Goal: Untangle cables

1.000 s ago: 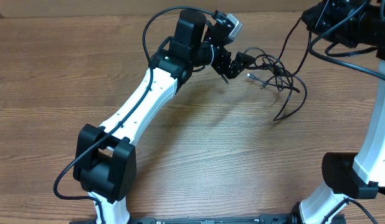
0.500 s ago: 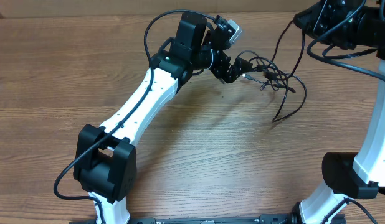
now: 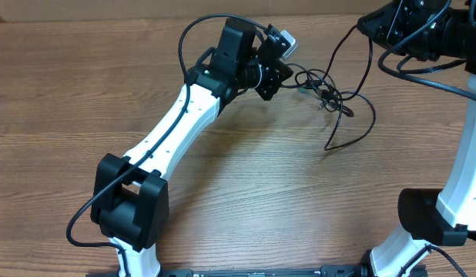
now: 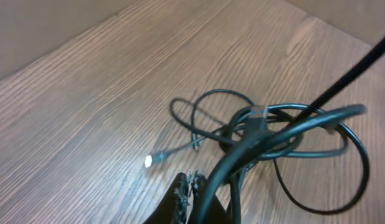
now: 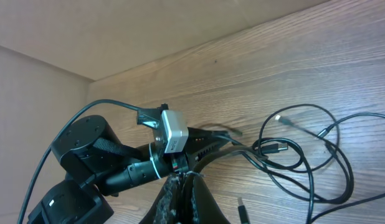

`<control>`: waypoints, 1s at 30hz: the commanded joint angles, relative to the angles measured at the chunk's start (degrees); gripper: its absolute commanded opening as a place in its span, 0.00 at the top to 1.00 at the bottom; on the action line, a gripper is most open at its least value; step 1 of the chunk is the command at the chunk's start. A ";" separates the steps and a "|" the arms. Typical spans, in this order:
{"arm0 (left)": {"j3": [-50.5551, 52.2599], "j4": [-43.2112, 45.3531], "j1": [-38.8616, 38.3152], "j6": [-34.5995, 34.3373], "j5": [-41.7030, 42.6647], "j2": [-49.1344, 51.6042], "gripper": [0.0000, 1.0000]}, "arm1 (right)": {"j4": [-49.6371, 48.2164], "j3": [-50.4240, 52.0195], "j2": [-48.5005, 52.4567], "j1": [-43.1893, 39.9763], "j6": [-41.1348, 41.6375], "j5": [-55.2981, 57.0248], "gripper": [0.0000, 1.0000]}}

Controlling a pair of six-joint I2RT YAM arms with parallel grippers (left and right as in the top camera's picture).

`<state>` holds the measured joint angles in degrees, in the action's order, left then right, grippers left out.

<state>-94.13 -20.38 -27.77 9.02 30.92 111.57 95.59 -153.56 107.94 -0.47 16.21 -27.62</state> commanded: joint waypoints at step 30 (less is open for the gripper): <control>-0.96 -12.41 8.24 1.66 -19.78 0.61 0.96 | 1.07 -0.17 -1.53 -7.08 0.48 39.26 0.96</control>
<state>-94.13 -32.38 -21.08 9.65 13.87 111.57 97.32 -153.56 107.94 -5.63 16.29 7.35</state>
